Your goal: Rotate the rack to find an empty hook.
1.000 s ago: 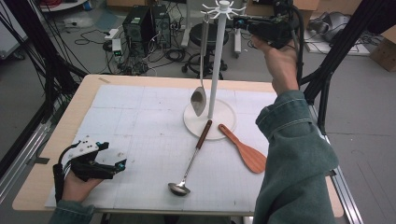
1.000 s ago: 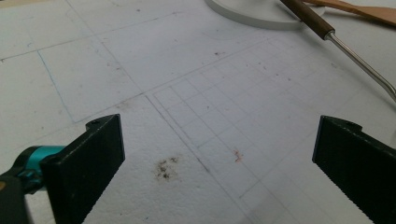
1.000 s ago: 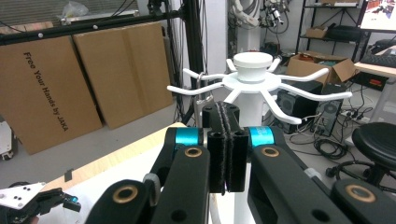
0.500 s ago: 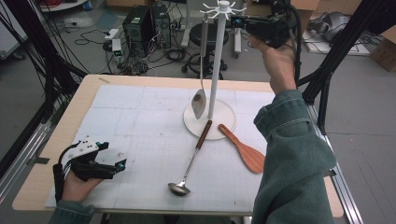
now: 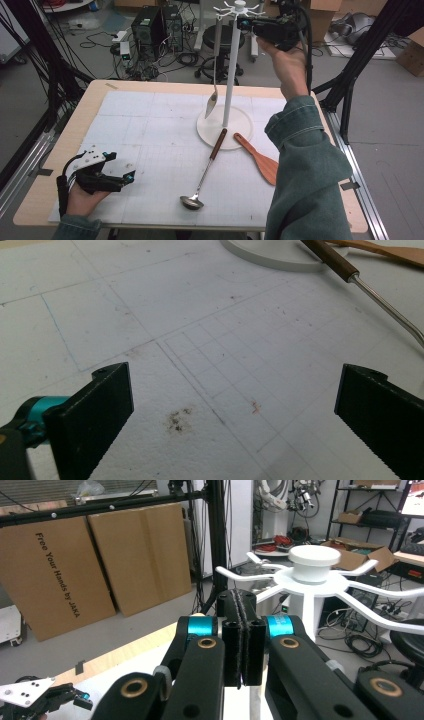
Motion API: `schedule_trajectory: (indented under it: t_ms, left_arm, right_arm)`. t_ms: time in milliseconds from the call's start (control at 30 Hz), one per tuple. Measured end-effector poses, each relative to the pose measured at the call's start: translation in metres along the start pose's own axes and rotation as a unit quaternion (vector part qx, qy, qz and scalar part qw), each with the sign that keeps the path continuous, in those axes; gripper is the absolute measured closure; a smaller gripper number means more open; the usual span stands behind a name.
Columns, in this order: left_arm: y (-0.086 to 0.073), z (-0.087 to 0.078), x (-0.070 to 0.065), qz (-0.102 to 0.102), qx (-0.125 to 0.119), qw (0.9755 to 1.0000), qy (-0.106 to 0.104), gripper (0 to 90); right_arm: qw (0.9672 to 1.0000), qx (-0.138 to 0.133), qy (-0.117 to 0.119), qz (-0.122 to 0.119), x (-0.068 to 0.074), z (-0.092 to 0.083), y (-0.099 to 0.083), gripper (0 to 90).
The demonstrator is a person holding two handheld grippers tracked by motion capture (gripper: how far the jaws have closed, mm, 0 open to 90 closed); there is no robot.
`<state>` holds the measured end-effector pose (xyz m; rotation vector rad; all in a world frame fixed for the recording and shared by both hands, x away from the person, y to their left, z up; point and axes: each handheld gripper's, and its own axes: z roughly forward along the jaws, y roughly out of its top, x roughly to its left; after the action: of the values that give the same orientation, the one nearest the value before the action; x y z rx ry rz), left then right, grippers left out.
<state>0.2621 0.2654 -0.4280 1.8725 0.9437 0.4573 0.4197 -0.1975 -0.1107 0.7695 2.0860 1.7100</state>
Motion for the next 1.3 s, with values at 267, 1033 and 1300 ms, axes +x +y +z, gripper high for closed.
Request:
schedule_trajectory:
  t_ms: [267, 1033, 1300]
  left_arm:
    - [0.0, 0.0, 0.0, 0.0, 0.0, 1.0, 0.0, 2.9]
    - [0.0, 0.0, 0.0, 0.001, -0.001, 1.0, 0.001, 2.8]
    - [0.0, 0.001, -0.001, 0.002, -0.001, 1.0, 0.001, 2.8]
  right_arm:
    - [1.0, -0.002, 0.005, 0.0, 0.0, -0.002, -0.003, 90.0]
    - [0.9996, -0.005, 0.027, 0.01, 0.009, -0.017, -0.046, 73.8]
    - [0.9993, 0.0, 0.035, 0.016, 0.015, -0.018, -0.065, 66.9]
